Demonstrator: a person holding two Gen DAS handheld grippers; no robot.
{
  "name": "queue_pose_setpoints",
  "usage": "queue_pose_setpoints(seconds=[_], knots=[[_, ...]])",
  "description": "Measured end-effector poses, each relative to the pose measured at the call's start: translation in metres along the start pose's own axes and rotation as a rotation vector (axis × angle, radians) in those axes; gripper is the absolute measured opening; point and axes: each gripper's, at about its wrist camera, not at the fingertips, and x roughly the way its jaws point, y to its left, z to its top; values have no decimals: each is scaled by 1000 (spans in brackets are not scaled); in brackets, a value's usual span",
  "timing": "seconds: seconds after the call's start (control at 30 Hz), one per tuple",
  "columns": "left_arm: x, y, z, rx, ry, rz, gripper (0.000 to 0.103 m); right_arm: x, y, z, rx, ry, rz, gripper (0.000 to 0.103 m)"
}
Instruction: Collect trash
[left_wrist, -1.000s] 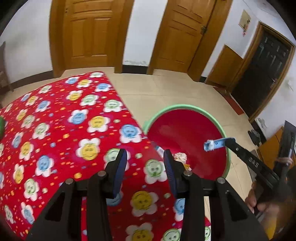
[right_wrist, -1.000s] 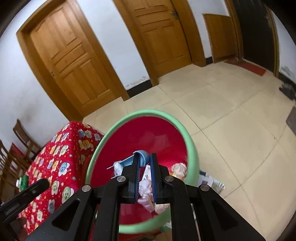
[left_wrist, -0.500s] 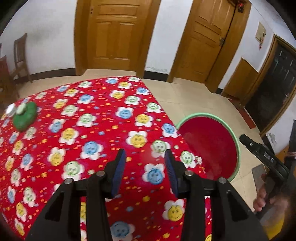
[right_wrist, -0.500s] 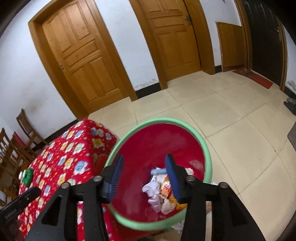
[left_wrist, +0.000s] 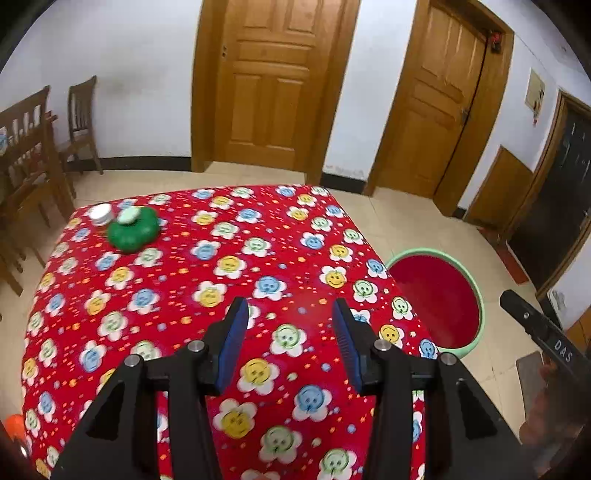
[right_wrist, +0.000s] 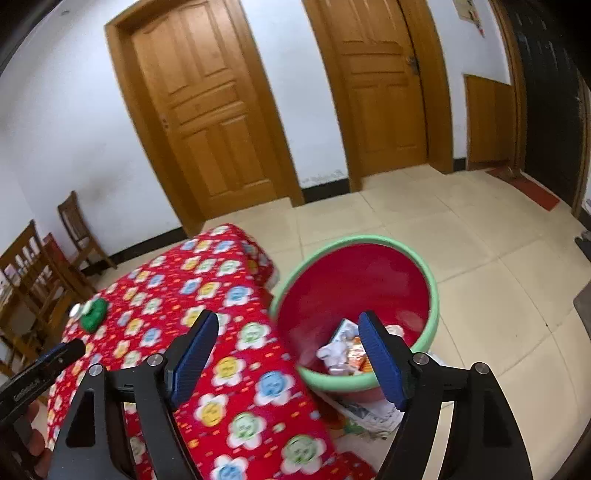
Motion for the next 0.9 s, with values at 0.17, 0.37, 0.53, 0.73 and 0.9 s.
queue_pose_setpoints(seconds=[0.17, 0.37, 0.53, 0.73, 0.9], knots=[[-25, 14, -9, -13, -22, 44, 47, -25, 28, -11, -64, -47, 25, 83], [-51, 33, -24, -46, -42, 101, 47, -53, 51, -24, -103, -82, 65, 84], [-73, 44, -41, -57, -68, 142, 47, -73, 59, -36, -97, -109, 76, 84], [-88, 51, -58, -43, -94, 209, 47, -86, 68, -58, -126, -132, 90, 85], [-97, 53, -75, -44, -118, 237, 47, -90, 79, -81, -149, -143, 119, 85]])
